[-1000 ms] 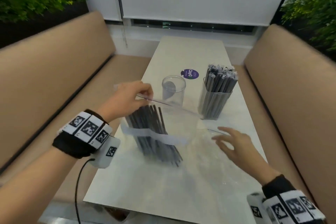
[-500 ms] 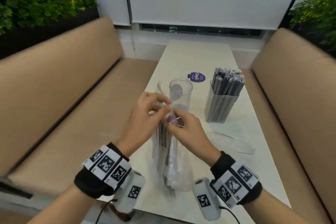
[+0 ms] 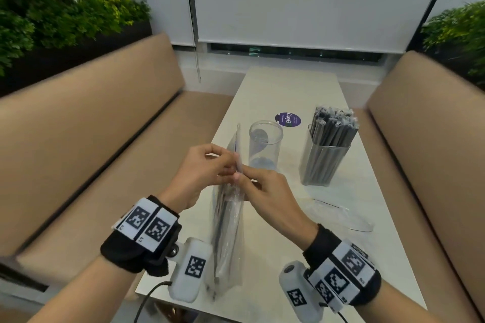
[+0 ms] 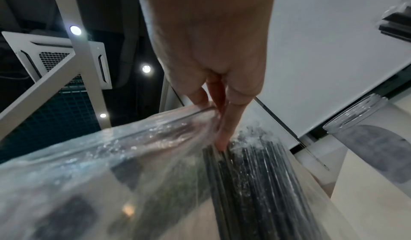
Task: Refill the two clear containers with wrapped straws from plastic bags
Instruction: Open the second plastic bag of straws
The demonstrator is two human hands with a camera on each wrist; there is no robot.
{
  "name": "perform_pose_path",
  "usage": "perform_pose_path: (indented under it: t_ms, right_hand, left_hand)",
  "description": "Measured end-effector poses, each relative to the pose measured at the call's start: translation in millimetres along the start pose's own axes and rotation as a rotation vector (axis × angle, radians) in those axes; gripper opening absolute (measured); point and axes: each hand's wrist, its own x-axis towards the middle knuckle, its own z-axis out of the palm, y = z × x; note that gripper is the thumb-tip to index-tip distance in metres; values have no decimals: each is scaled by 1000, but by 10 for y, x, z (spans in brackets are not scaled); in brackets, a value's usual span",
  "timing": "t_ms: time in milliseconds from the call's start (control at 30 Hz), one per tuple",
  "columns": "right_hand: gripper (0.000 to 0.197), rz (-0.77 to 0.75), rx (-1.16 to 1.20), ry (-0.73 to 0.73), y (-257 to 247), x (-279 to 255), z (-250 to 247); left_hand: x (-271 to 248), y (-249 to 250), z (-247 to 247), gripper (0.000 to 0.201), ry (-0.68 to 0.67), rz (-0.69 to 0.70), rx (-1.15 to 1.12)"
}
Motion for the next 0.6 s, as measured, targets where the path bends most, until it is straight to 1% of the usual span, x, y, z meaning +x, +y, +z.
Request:
perform_pose_path:
  t_ms: [67,167,200,267,333,367,400,433,467,500,533,567,600]
  right_hand:
    - [25,21,64,-8,-49,13,4]
    - [14,86,237,38,-76,42,-22]
    - [12,114,282,41,-79,43,-33]
    - [12,167,383,0,-91,42,-63]
    - [16,207,489,-65,-114,40,-100]
    - [18,214,500,-85,-123,41,-118]
    - [17,210,477,-90,-137,40,-126]
    - [15,189,404,-79,-154,39,-123]
    - [12,136,269,-59,-168,34,-112]
    - [8,52,88,-39,-180,19,-92]
    - [8,-50,-103,-21,-189,-2,-67]
    - [12,-159,-268,-15,-199,-28,-27]
    - [17,-237,-388,-17,-216,-61,17]
  left_hand:
    - [1,5,9,22,12,-12,37]
    - [-28,26,-18,24,-76,-20,88]
    - [-44,30,-42,24,-99,-21,74]
    - [-68,28,-100,25,-113,-12,39]
    - [-88,23,-130,21,-96,11,18]
    - [-92,22,-131,18,-75,23,21]
    - [-95,29,-121,16,-48,33,36]
    - [-90,35,-108,18,-14,43,71]
    - [-78,48,-95,20,18,51,119]
    - [-58,64,-90,20,46,59,172]
    - [-39,87,-87,15,68,68,216]
    - [-18,113,-88,9,77,77,255]
    - [-3,141,-96,6,75,84,297]
